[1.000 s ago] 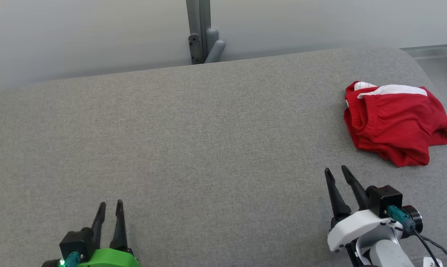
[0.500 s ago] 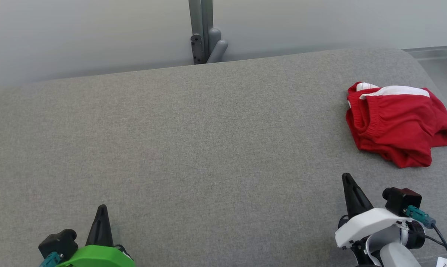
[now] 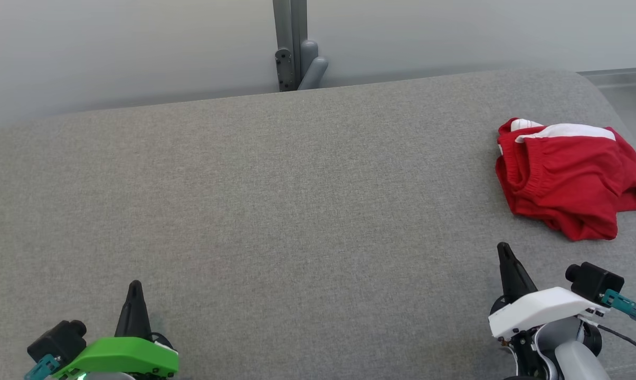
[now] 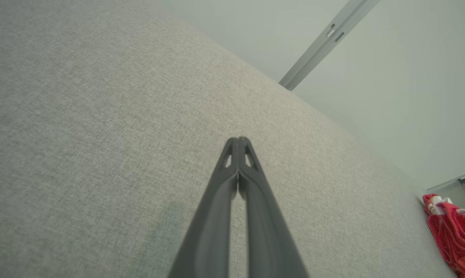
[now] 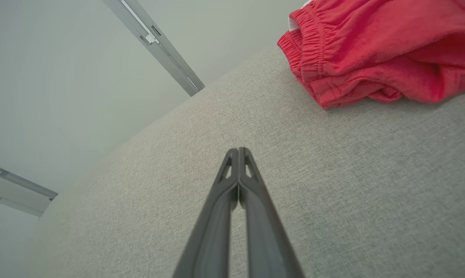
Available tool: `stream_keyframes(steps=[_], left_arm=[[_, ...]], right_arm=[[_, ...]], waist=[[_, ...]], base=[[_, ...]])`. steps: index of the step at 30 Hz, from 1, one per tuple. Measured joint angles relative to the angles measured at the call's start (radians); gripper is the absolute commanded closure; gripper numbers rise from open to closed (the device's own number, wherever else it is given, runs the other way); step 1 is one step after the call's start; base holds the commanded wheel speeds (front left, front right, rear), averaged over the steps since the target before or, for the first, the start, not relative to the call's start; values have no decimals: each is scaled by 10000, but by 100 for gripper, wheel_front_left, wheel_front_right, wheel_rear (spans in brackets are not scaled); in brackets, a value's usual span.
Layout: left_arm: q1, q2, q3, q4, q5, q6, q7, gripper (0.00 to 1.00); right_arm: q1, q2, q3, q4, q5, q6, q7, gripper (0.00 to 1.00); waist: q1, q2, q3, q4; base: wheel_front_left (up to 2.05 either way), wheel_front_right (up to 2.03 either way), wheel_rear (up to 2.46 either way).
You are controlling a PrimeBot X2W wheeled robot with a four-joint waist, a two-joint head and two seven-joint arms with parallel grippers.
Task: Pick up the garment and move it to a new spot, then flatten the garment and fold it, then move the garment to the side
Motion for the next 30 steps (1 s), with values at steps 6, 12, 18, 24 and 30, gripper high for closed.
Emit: stream_keyframes(steps=[6,12,18,24,30], left_arm=[[-43,2,100,-184,-895,15,226,100],[-169,2,157,-286,-1668,61,431,100],[-224,4,222,-410,-2393,88,621,100],[-301,6,324,-537,-3095,90,803,100],[-400,6,405,-612,-3787,96,1003,100]], right_arm=[[-19,-4,-127,-56,899,-2,230,100],[-75,-8,-222,-107,1753,-2,439,100],[-164,-10,-313,-157,2566,-2,648,100],[-200,-15,-416,-205,3313,-4,828,100],[-214,-21,-500,-247,4025,-4,1016,100]], waist=[[0,0,-4,36],[0,0,-8,72],[0,0,-12,108],[0,0,-16,144],[0,0,-20,180]], base=[[0,0,0],[0,0,0],[0,0,0],[0,0,0],[0,0,0]])
